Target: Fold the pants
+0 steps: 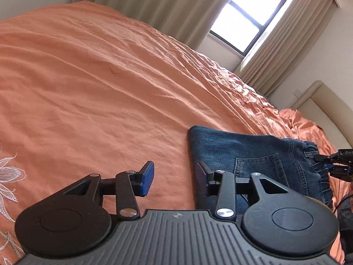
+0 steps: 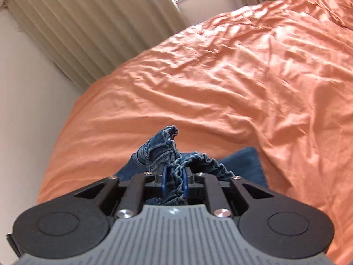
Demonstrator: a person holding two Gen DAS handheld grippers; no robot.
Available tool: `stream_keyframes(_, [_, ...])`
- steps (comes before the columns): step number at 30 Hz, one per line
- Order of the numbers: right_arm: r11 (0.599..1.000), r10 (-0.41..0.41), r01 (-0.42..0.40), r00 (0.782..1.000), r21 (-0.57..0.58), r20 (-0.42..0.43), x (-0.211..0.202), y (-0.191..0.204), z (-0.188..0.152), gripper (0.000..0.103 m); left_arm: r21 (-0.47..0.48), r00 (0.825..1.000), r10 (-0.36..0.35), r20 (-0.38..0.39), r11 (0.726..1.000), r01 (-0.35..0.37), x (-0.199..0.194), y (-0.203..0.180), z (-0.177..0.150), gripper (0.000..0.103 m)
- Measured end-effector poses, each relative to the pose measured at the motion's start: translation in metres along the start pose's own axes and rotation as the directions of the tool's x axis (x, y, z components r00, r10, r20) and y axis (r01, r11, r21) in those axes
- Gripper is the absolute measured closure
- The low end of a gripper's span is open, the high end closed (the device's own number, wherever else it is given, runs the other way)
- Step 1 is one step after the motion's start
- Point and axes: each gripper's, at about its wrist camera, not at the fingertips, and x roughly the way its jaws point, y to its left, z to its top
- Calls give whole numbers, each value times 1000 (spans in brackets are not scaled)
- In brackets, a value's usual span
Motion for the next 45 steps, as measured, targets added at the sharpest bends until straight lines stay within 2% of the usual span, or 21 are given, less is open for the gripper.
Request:
stream_keyframes(2, [998, -33, 34, 999, 59, -25, 23, -34, -9, 94, 54, 1000, 8, -11, 999, -7, 3, -11, -5, 56])
stream_keyframes(4, [996, -58, 59, 998, 70, -19, 35, -52, -14, 95, 96, 1000, 8, -24, 995, -5, 6, -19, -9, 56])
stream_keyframes(9, [992, -118, 120, 992, 43, -33, 67, -63, -18, 96, 160, 999, -16, -50, 987, 24, 7, -32, -18, 55])
stream_keyframes(11, [988, -148, 149, 988, 32, -36, 71, -62, -20, 93, 169, 997, -27, -67, 985, 38, 11, -34, -19, 55])
stream_keyframes(15, [976, -205, 205, 979, -79, 13, 56, -42, -24, 83, 185, 995, -30, -91, 982, 46, 13, -43, -22, 55])
stream_keyframes(17, [963, -224, 233, 971, -137, 77, 38, -30, -32, 79, 209, 995, -29, -94, 977, 48, 10, -53, -24, 53])
stream_keyframes(19, [956, -214, 239, 965, -172, 150, 16, -21, -44, 79, 257, 995, -4, -95, 966, 29, 7, -64, -29, 53])
stream_keyframes(22, [964, -168, 209, 958, -165, 232, -13, -14, -69, 79, 327, 994, 21, -104, 945, 14, -1, -81, -40, 51])
stream_keyframes(26, [976, -128, 176, 940, -129, 316, -35, -6, -109, 79, 389, 992, 6, -124, 920, 43, -21, -103, -57, 40])
stream_keyframes(28, [978, -128, 174, 935, -114, 330, -34, -6, -125, 79, 447, 989, 16, -145, 893, 51, -29, -114, -67, 39])
stream_keyframes(30, [980, -116, 160, 940, -115, 321, -27, -10, -138, 79, 527, 985, 47, -165, 849, 48, -33, -125, -81, 39])
stream_keyframes(32, [973, -129, 179, 944, -143, 303, -18, -13, -148, 79, 605, 980, 101, -173, 796, 25, -35, -133, -97, 38])
stream_keyframes(35, [941, -162, 245, 931, -231, 328, -11, -5, -150, 80, 682, 968, 199, -154, 730, -42, -29, -138, -118, 36])
stream_keyframes(36, [934, -172, 261, 927, -244, 335, -9, -4, -149, 79, 707, 960, 244, -134, 702, -80, -24, -139, -124, 39])
stream_keyframes(37, [929, -188, 278, 923, -244, 336, -6, -6, -149, 79, 741, 950, 297, -99, 659, -129, -18, -140, -130, 43])
stream_keyframes(38, [931, -195, 280, 924, -234, 330, -4, -9, -149, 78, 764, 941, 331, -68, 623, -164, -14, -141, -134, 53])
stream_keyframes(39, [939, -192, 268, 928, -216, 318, -2, -13, -148, 78, 780, 939, 338, -57, 602, -169, -11, -142, -136, 57])
stream_keyframes(40, [946, -188, 257, 932, -198, 310, -1, -17, -148, 78, 783, 943, 327, -54, 600, -164, -12, -142, -137, 62])
stream_keyframes(42, [948, -185, 253, 933, -195, 308, -3, -18, -148, 78, 780, 950, 308, -47, 605, -158, -16, -144, -138, 79])
stream_keyframes(43, [946, -185, 254, 933, -200, 310, -4, -18, -149, 78, 788, 952, 305, -30, 593, -166, -19, -146, -140, 81])
stream_keyframes(45, [948, -188, 251, 938, -194, 292, -4, -20, -150, 77, 811, 946, 323, 9, 551, -196, -23, -151, -141, 86])
